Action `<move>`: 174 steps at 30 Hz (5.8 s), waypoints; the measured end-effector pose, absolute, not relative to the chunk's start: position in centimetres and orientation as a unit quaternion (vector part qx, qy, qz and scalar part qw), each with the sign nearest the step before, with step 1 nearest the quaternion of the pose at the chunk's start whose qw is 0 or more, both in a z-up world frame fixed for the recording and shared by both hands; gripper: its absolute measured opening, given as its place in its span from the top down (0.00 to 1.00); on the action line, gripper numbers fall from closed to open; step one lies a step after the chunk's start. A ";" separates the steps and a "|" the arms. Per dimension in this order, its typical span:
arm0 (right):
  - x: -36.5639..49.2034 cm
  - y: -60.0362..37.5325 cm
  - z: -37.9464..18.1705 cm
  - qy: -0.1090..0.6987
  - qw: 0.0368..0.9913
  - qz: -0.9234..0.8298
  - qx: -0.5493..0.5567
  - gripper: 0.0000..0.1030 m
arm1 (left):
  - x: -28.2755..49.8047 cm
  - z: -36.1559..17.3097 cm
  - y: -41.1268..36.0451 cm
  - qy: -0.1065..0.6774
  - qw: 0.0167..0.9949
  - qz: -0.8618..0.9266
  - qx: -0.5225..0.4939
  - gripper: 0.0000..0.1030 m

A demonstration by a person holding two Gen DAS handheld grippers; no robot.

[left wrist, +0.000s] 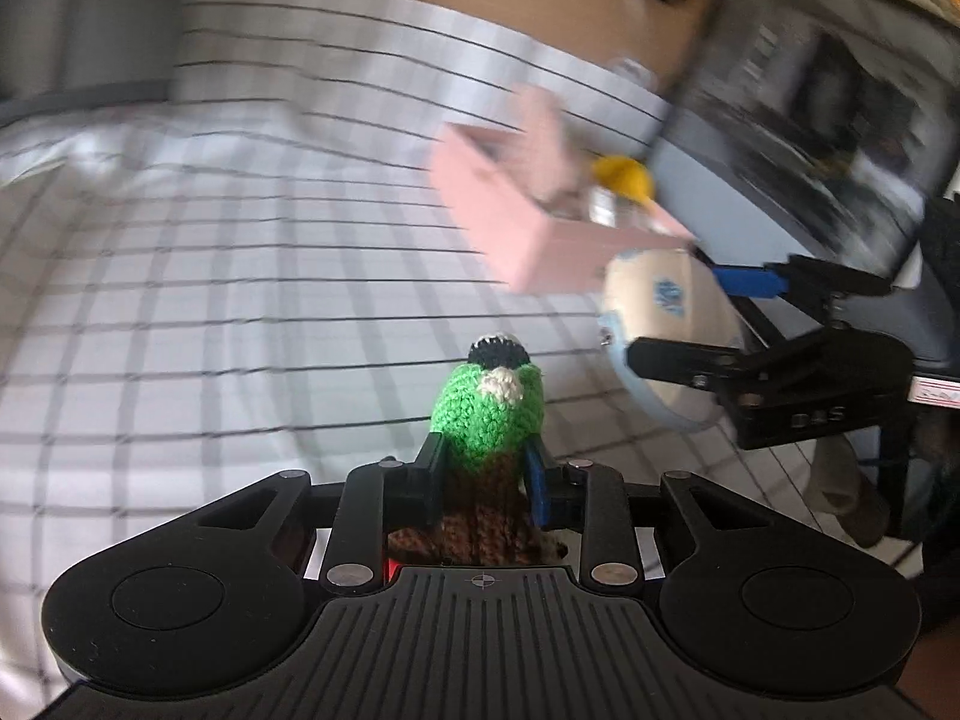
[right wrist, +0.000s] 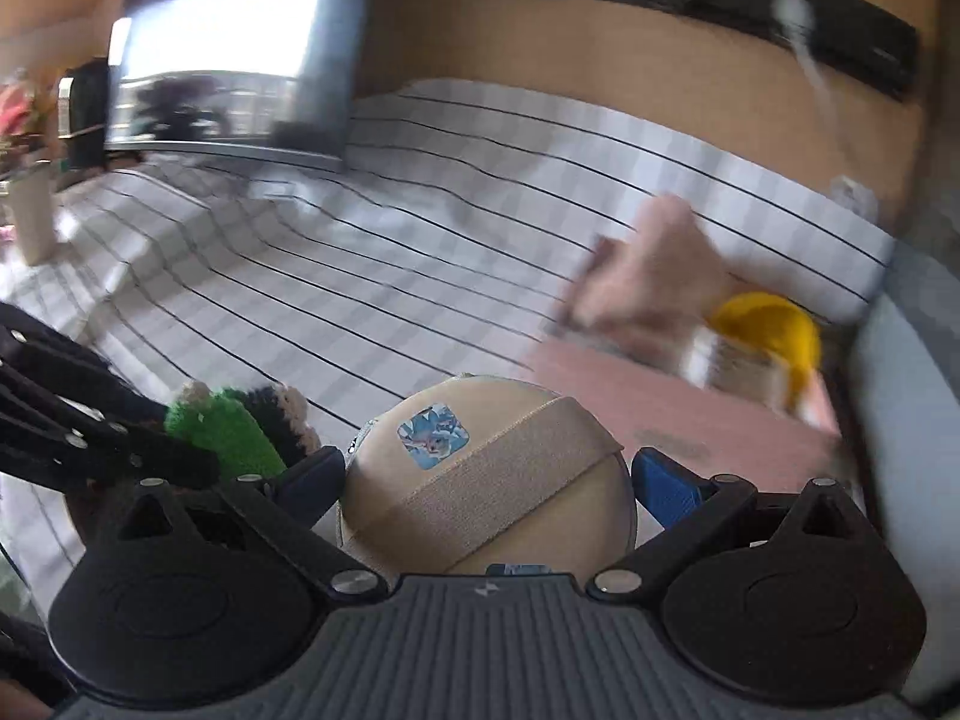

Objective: Organize soft objects

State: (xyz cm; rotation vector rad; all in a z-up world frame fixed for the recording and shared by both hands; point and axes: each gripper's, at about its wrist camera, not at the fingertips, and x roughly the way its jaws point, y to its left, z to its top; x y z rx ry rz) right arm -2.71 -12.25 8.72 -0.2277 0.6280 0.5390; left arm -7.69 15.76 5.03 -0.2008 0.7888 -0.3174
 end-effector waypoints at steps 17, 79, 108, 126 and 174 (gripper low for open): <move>-5.8 -20.7 8.9 0.300 0.945 0.127 -0.026 0.02 | 4.3 16.8 5.5 0.235 0.917 -0.313 -0.075 0.74; 15.0 -14.8 5.1 0.333 0.932 0.142 -0.007 0.02 | 4.0 7.0 8.1 0.403 0.883 -0.118 -0.212 0.53; 2.7 -20.2 1.9 0.412 0.909 0.070 -0.005 0.00 | -3.2 1.8 -1.3 0.352 0.936 -0.014 0.000 0.29; 2.6 -20.3 1.1 0.368 0.927 0.075 0.001 0.00 | -1.6 1.1 -1.4 0.343 0.939 0.015 0.014 0.27; 2.6 -20.3 1.1 0.368 0.927 0.074 0.001 0.00 | -1.6 1.1 -1.4 0.343 0.939 0.014 0.014 0.27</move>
